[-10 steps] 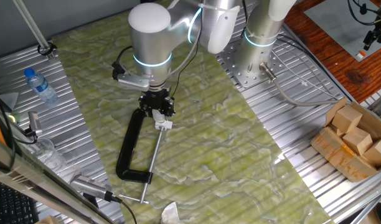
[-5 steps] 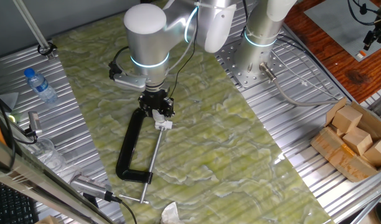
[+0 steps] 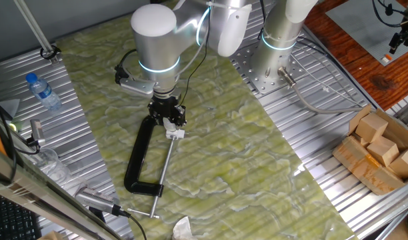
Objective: Install the light bulb by rotating it
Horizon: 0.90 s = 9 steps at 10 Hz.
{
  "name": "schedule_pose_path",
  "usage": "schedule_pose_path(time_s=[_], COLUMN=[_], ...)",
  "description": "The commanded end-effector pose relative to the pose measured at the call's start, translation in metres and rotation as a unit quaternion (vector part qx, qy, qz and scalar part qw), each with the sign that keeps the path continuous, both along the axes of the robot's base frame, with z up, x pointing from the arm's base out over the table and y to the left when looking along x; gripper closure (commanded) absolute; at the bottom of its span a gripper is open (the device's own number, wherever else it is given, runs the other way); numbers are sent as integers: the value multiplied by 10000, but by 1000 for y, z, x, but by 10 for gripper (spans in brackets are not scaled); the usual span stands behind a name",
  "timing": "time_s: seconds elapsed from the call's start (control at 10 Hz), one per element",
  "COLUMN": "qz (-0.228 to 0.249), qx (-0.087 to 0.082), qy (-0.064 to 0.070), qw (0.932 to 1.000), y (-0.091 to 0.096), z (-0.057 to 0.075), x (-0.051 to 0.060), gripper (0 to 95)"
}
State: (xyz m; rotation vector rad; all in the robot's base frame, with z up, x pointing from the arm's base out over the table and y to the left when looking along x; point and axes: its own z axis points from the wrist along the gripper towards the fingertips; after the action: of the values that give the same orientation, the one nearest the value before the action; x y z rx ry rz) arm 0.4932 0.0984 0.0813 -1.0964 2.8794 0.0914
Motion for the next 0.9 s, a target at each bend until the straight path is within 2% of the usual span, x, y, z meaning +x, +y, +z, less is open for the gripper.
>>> schedule_pose_path(time_s=[0.1,0.7,0.9], qz=[-21,43,32], qx=[7,-12,-23], qy=[-2,-14,-19], qw=[10000,10000,10000], y=[0,0,0], z=[0,0,0], x=[0,0,0], gripper=[380,380,760])
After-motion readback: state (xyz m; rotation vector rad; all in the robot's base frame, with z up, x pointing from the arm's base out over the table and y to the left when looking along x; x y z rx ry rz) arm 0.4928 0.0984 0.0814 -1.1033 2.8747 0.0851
